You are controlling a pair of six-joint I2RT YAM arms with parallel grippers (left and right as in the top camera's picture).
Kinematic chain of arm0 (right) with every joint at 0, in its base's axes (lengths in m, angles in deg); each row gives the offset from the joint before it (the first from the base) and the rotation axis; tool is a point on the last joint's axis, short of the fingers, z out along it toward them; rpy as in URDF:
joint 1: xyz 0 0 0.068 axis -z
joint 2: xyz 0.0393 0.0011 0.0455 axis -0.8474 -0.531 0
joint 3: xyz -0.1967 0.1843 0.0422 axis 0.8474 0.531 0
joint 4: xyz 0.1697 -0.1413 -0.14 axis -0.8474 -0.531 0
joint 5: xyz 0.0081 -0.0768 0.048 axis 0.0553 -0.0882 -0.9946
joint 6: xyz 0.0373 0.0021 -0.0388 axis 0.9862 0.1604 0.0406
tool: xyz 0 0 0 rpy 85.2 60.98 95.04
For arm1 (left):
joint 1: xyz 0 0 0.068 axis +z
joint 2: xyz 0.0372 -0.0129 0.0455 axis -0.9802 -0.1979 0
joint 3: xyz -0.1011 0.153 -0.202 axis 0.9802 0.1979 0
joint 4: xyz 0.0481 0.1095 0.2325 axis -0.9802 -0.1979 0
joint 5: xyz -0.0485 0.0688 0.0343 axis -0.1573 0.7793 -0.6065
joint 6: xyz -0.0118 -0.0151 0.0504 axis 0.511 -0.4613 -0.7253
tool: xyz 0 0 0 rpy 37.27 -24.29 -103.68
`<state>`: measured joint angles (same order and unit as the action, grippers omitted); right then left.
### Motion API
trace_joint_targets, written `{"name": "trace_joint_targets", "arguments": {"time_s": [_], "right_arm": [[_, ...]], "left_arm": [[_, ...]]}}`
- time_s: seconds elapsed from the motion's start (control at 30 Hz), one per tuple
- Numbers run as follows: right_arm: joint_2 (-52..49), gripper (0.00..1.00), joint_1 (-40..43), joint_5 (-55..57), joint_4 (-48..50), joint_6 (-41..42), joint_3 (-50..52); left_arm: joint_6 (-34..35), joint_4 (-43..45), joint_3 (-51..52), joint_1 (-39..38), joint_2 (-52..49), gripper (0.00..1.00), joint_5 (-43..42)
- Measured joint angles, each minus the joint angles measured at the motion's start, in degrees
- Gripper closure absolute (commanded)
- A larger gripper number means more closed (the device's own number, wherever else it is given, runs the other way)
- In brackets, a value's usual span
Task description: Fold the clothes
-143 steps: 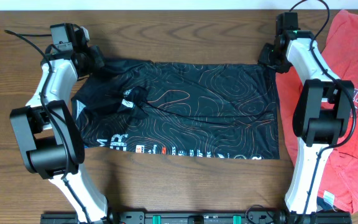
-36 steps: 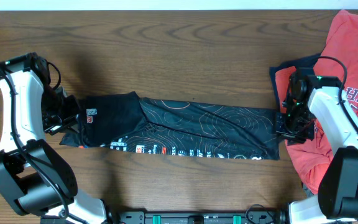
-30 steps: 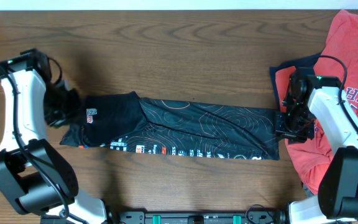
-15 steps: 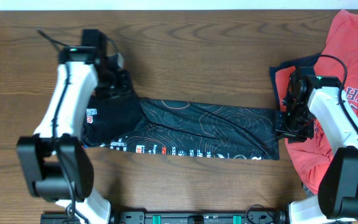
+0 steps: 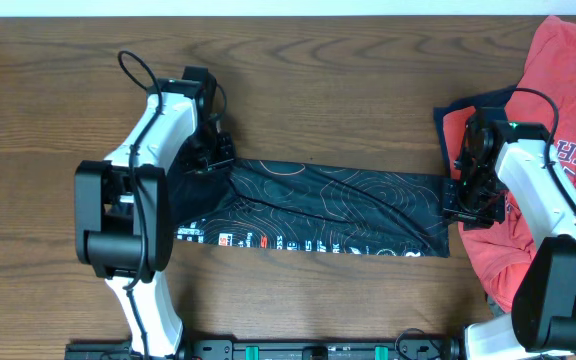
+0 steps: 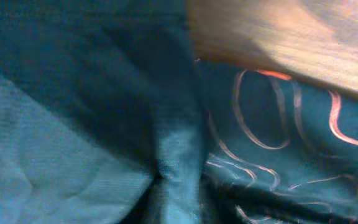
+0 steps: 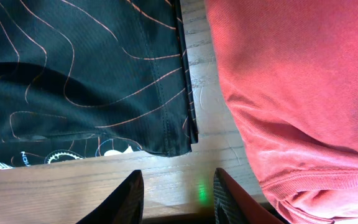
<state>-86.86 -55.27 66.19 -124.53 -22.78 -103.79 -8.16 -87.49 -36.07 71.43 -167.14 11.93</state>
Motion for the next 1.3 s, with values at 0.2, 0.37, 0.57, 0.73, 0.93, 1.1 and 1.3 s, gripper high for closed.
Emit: {"name": "trace_joint_targets", "arguments": {"time_s": [0.2, 0.37, 0.57, 0.73, 0.93, 1.1, 1.3], "right_arm": [[0.0, 0.64, 0.0, 0.0, 0.0, -0.2, 0.0], [0.0, 0.65, 0.0, 0.0, 0.0, -0.2, 0.0], [0.0, 0.64, 0.0, 0.0, 0.1, -0.2, 0.0], [0.0, 0.64, 0.0, 0.0, 0.1, -0.2, 0.0], [0.0, 0.64, 0.0, 0.0, 0.1, -0.2, 0.0], [0.0, 0.65, 0.0, 0.0, 0.0, -0.2, 0.0], [0.0, 0.64, 0.0, 0.0, 0.0, -0.2, 0.0]], "left_arm": [[0.0, -4.6, 0.0, 0.0, 0.0, 0.94, 0.9], [-0.6, -15.0, 0.0, 0.0, 0.1, 0.94, 2.5], [-0.9, -21.3, 0.1, 0.0, 6.0, 0.94, 6.7], [-0.9, -21.6, 0.1, -0.2, 12.8, 0.94, 8.3], [-0.9, -19.9, 1.5, -2.9, 13.0, 0.94, 8.2], [-0.9, -19.1, 5.8, -6.3, 13.0, 0.94, 7.9], [-0.7, -18.4, 8.9, -6.8, 13.0, 0.87, 10.3]]}}
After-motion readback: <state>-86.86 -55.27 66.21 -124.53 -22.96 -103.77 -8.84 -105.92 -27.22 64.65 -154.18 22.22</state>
